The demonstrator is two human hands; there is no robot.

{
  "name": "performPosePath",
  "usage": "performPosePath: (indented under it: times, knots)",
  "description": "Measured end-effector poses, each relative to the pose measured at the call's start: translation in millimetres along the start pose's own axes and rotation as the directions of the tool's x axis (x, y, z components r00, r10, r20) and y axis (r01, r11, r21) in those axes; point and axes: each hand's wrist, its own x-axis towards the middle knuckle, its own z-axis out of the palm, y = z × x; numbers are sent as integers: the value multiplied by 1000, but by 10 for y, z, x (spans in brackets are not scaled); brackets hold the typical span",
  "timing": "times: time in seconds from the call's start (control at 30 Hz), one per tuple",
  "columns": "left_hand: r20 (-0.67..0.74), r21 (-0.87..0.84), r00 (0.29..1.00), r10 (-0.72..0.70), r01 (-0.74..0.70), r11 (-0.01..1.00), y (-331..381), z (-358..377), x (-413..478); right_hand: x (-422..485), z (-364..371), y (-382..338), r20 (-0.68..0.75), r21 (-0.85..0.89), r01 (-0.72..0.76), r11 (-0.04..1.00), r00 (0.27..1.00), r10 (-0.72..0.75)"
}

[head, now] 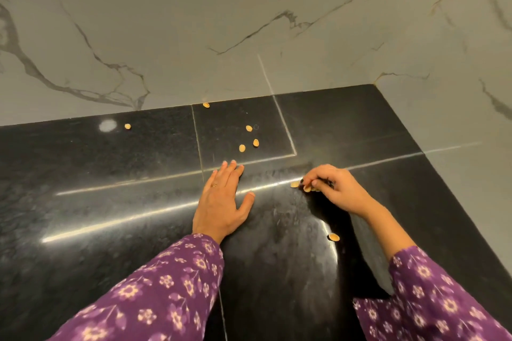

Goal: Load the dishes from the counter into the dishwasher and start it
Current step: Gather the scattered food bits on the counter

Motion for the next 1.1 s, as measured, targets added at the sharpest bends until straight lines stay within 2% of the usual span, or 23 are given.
performPosePath:
  times: [0.07,0.1,0.17,0.23,0.3,0.37,0.5,0.57,0.6,0.7,0.73,0.77,0.8,0.9,0.93,0.97,1.03,1.1]
  knots:
    - [1,18,1000,2,-2,1000,-15,14,10,-269,-49,35,-217,116,-59,991,972,84]
    - [6,28,1000,5,-5,1000,-13,22,8,-422,-83,58,-365,172,-107,979,916,164]
    - [21,47,1000,8,-9,999,-20,31,10,-688,-77,83,-572,264,-259,929,734,367]
    - [32,44,999,3,-4,999,-30,32,10,-854,109,63,-654,347,-400,849,545,524]
    - [41,43,999,3,-5,999,-18,17,13,-889,418,-63,-716,426,-440,790,371,592]
    - [48,38,999,7,-9,999,-6,3,15,-754,727,-294,-735,485,-441,755,262,625]
    - [55,24,998,13,-14,1000,-13,-5,13,-243,945,-507,-734,483,-462,744,250,631]
    - [54,6,998,12,-12,1000,-7,-6,11,-3,918,-463,-744,423,-508,750,278,608]
    - [49,1,999,14,-14,1000,-9,-5,8,81,917,-445,-752,368,-517,773,323,575]
    - [36,15,999,24,-25,1000,-5,12,12,183,951,-472,-710,187,-428,884,563,423]
    - [33,15,999,29,-29,999,9,26,16,180,972,-482,-683,159,-388,908,620,385]
    - [27,13,999,32,-33,999,-6,30,19,182,1042,-512,-691,159,-358,920,625,362]
    - [24,7,999,34,-34,999,-6,38,17,151,1126,-579,-724,171,-347,922,591,357]
    - [20,-25,999,26,-26,999,-21,10,13,-15,1556,-979,-843,284,-371,884,343,415]
    - [25,-50,999,24,-23,999,-32,-27,5,-63,1706,-1140,-868,284,-381,880,288,405]
    - [36,-88,999,24,-21,996,-9,-61,9,-89,1781,-1234,-886,262,-396,880,263,382]
    - [73,-266,997,2,17,964,-12,-147,-11,-96,1847,-1230,-897,165,-443,881,304,321]
    - [65,-524,995,-73,96,847,-110,-325,8,-39,1835,-1183,-852,85,-493,866,414,319]
